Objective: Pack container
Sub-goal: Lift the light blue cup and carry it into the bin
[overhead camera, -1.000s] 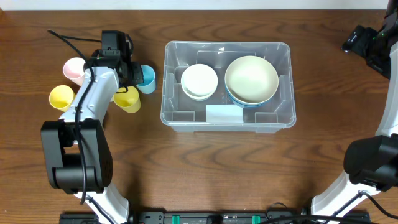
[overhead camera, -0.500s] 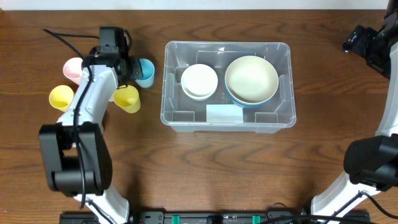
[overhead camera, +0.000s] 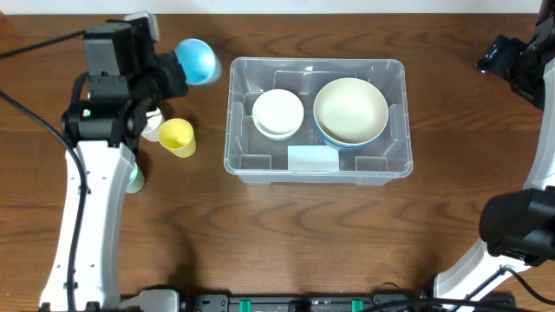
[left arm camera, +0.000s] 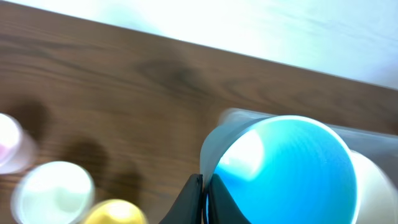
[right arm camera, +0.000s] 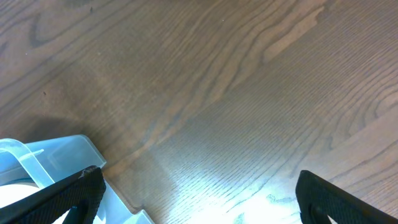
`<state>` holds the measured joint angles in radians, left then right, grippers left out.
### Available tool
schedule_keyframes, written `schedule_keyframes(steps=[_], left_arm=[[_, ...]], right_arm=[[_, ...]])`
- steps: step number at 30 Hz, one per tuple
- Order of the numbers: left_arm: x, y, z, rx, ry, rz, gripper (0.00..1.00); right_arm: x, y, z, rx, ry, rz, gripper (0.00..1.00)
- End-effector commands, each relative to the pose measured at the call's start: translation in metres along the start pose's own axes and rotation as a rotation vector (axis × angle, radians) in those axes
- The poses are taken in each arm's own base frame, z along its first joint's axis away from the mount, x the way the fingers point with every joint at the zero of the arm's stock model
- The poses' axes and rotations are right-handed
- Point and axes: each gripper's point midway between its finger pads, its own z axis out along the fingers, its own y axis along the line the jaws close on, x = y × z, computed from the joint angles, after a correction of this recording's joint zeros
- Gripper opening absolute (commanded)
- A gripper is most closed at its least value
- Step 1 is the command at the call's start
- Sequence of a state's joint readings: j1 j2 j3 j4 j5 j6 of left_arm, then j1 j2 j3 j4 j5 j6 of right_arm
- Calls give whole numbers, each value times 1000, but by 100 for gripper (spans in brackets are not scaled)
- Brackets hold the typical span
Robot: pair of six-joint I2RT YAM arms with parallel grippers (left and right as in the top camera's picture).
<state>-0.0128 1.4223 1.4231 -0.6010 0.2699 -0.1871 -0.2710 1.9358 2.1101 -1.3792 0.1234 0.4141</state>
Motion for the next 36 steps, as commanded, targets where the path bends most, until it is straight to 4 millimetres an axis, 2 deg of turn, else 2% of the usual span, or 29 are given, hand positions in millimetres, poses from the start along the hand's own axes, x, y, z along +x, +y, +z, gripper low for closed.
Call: schedule_keyframes(steps=[1, 6, 10, 14, 17, 22, 26, 31, 36], left_arm=[[18, -45, -7, 182, 83, 11, 6], [61, -77, -2, 233, 222, 77, 6], [87, -107, -2, 289, 288, 164, 6], [113, -141, -3, 364, 338, 299, 6], [136, -159, 1, 403, 385, 400, 6], [168, -157, 30, 300, 469, 482, 6], [194, -157, 52, 289, 548, 510, 6], [211, -153, 76, 272, 597, 510, 6], [216, -154, 94, 273, 595, 510, 6]], right_arm=[[0, -2, 2, 6, 4, 18, 99], [0, -2, 2, 6, 4, 18, 99], [0, -2, 2, 6, 4, 18, 99], [0, -2, 2, 6, 4, 18, 99], [0, -2, 2, 6, 4, 18, 99], [0, -2, 2, 6, 4, 18, 99], [0, -2, 2, 6, 5, 18, 99], [0, -2, 2, 6, 4, 18, 99], [0, -2, 2, 6, 4, 18, 99]])
